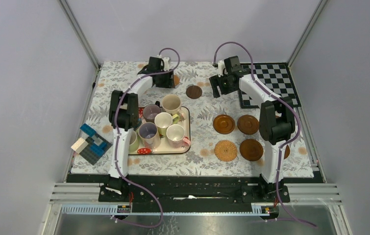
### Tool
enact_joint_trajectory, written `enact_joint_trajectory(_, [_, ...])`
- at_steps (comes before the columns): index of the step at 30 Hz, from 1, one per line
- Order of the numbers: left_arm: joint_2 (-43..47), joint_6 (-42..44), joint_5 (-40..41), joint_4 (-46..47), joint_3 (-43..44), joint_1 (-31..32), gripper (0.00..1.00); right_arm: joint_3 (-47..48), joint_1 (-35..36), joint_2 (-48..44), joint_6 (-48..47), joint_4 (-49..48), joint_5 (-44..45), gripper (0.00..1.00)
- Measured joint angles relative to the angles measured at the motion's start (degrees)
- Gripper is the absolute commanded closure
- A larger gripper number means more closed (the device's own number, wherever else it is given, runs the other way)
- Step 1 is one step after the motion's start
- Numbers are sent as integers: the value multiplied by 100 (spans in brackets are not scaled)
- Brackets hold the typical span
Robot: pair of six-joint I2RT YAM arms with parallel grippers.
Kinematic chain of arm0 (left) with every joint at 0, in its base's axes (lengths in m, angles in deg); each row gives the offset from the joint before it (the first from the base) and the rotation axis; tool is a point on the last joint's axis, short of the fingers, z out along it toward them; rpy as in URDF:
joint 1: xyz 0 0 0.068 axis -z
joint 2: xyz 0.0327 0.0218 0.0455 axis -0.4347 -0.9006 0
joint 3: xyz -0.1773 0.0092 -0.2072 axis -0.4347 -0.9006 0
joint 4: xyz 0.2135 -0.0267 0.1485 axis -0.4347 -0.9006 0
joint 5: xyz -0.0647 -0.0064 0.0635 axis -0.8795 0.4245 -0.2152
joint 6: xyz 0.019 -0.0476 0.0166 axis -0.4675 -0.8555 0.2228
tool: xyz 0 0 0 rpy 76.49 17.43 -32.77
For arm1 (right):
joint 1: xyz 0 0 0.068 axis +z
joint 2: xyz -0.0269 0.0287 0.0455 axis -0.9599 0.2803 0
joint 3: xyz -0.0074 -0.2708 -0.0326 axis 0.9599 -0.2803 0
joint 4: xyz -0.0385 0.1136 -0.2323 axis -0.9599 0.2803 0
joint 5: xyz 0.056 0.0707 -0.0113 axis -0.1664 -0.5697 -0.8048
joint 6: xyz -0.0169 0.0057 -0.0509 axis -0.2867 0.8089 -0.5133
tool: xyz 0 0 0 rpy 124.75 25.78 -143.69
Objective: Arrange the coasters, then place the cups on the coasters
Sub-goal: Move the coaster to the center of the board.
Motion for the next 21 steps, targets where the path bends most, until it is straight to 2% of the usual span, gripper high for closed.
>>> enact_joint_trajectory(10, [-155, 337, -452, -26, 223, 568, 46, -109, -7, -42, -76, 35, -22, 23])
enact_joint_trajectory(15, [-129, 157, -601, 127, 140, 411, 41, -111, -7, -42, -72, 20, -83, 23])
enact_joint_trajectory(21, [-151, -52, -317, 291, 199, 13, 37, -101, -7, -42, -66, 11, -170, 23])
